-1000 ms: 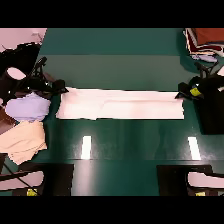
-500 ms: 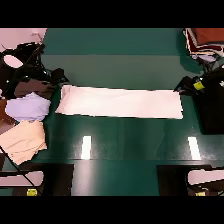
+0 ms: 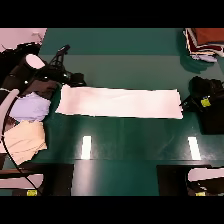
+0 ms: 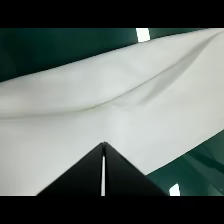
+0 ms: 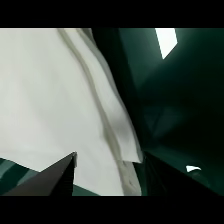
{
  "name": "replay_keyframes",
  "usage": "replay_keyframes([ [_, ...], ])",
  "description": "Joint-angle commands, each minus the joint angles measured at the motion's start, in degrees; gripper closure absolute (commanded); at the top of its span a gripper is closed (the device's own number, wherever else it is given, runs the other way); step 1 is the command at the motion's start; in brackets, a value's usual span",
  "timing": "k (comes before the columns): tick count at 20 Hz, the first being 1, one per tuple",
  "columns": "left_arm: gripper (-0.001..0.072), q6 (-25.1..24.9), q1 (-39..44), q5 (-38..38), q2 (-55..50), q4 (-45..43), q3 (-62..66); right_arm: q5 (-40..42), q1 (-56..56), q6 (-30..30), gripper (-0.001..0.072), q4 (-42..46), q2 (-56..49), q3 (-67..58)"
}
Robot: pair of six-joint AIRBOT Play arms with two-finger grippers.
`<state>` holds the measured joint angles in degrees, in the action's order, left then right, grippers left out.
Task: Fold the shirts.
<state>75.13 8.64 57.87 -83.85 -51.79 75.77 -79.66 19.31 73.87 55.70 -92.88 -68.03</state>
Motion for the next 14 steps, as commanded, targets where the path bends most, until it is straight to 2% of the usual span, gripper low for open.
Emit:
replay_keyframes([
  [1, 0.0681, 1.9, 4.3, -4.1, -0.9, -0.1, 0.1, 4.5, -0.2, -2.6, 0.0262, -5.4, -0.4, 3.8],
  [3, 0.0681, 2.9, 5.9, -4.8, -2.4, 0.0, 0.5, 4.5, -2.5, -3.1, 0.0302, -6.7, -1.6, 3.0],
  [4, 0.0681, 3.0, 6.8, -5.0, -3.3, 0.3, 1.0, 4.2, -4.0, -3.1, 0.0438, -6.7, -2.4, 2.2],
  [5, 0.0681, 2.9, 7.7, -5.3, -4.2, 0.7, 1.4, 4.0, -5.6, -4.1, 0.0605, -6.6, -2.9, 1.0],
  [6, 0.0681, 3.0, 8.8, -5.7, -5.3, 1.0, 2.1, 3.8, -7.0, -5.5, 0.0694, -6.6, -2.8, 0.0],
  [10, 0.0682, 4.2, 13.5, -6.4, -11.2, 1.4, 6.9, 1.7, -10.9, -5.3, 0.0694, -6.7, 2.1, -7.0],
  [14, 0.0681, 4.7, 17.9, -5.7, -19.4, 1.3, 14.7, 0.2, -16.0, -1.7, 0.0695, -6.7, 8.6, -16.8],
])
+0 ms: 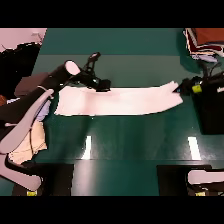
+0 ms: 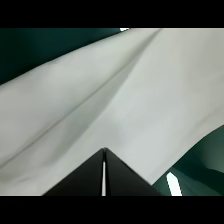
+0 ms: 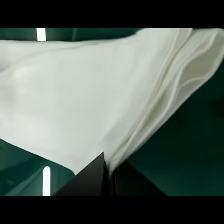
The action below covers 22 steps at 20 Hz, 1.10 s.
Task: Fold the shirts.
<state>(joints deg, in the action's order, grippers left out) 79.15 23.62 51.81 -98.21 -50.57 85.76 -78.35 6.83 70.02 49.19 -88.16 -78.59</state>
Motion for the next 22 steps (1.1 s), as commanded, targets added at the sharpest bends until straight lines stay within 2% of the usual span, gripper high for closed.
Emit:
replay_keyframes([
  [1, 0.0682, 1.1, 3.8, 1.0, -7.0, 0.0, 6.7, -1.1, -5.1, 2.6, 0.0695, -0.2, 4.9, -8.4],
  [8, 0.0682, 2.1, 5.2, 2.9, -11.5, -2.4, 9.1, 0.7, -15.8, 6.7, 0.0695, -0.2, 5.7, -22.4],
  [15, 0.0681, 1.8, 5.1, 4.0, -11.5, -3.6, 9.4, 3.3, -21.7, 7.0, 0.0695, -0.3, 5.7, -26.8],
  [18, 0.0682, 1.8, 3.1, 7.5, -11.3, -4.0, 12.6, 5.7, -24.7, 6.4, 0.0695, -5.7, 4.7, -26.8],
  [22, 0.0682, 2.1, -3.8, 16.1, -9.0, -11.3, 21.0, 7.0, -30.4, 1.6, 0.0695, -14.1, 0.2, -26.8],
])
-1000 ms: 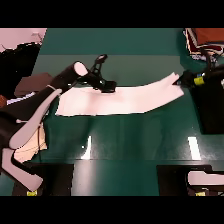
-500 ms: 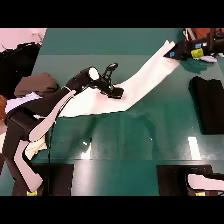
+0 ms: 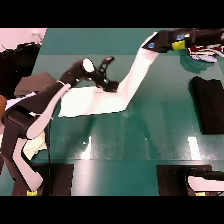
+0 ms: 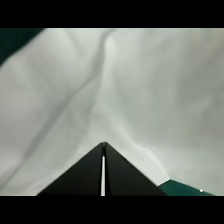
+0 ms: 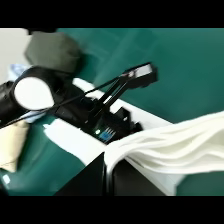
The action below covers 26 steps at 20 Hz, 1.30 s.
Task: Fold the shirts.
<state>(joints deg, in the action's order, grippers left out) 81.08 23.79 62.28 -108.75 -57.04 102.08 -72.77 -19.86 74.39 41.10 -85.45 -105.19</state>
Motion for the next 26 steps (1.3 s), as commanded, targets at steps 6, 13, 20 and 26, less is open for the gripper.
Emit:
replay_keyframes([
  [6, 0.0681, 0.0, -19.7, 8.1, 16.6, -13.4, 8.2, 15.9, -19.0, -12.2, 0.0693, -15.6, -12.4, -0.2],
  [13, 0.0681, 0.0, -31.6, 9.6, 27.0, -13.7, 8.2, 15.8, -30.3, -19.3, 0.0200, -15.4, -27.6, -13.9],
  [20, 0.0681, -0.1, -31.7, 12.3, 27.1, -13.5, 8.2, 4.3, -14.3, -8.3, 0.0304, -3.1, -16.7, 6.0],
  [26, 0.0681, -0.1, -31.7, 12.3, 26.8, -10.9, 8.2, 9.4, 0.0, -1.7, 0.0165, -1.6, -10.2, 30.1],
])
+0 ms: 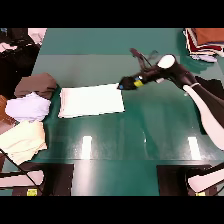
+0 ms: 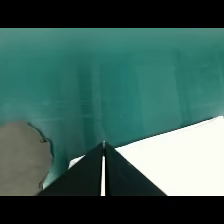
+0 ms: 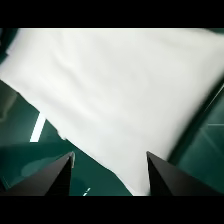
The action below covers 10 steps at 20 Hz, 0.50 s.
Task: Fold the shirts.
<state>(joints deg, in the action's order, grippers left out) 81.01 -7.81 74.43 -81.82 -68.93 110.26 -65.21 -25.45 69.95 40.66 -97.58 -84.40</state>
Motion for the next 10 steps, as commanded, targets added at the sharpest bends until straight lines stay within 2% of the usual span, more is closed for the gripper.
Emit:
replay_keyframes([
  [1, 0.0681, 0.0, -0.1, 0.1, -0.1, 1.0, 0.0, 1.8, 6.1, 2.7, 0.0165, -3.8, 1.0, 10.9],
  [4, 0.0681, 0.0, -0.1, 0.2, -0.1, 1.5, 0.0, 2.3, 4.0, 2.6, 0.0166, -5.6, -3.7, 10.5],
  [9, 0.0681, 0.0, -0.1, 1.6, -0.1, 2.5, 0.0, 1.6, -3.0, 2.6, 0.0172, -12.5, -15.1, -1.1],
  [10, 0.0681, 0.0, -0.1, 2.1, -0.1, 2.5, 0.0, 1.6, -4.2, 2.6, 0.0220, -14.3, -17.0, -3.6],
])
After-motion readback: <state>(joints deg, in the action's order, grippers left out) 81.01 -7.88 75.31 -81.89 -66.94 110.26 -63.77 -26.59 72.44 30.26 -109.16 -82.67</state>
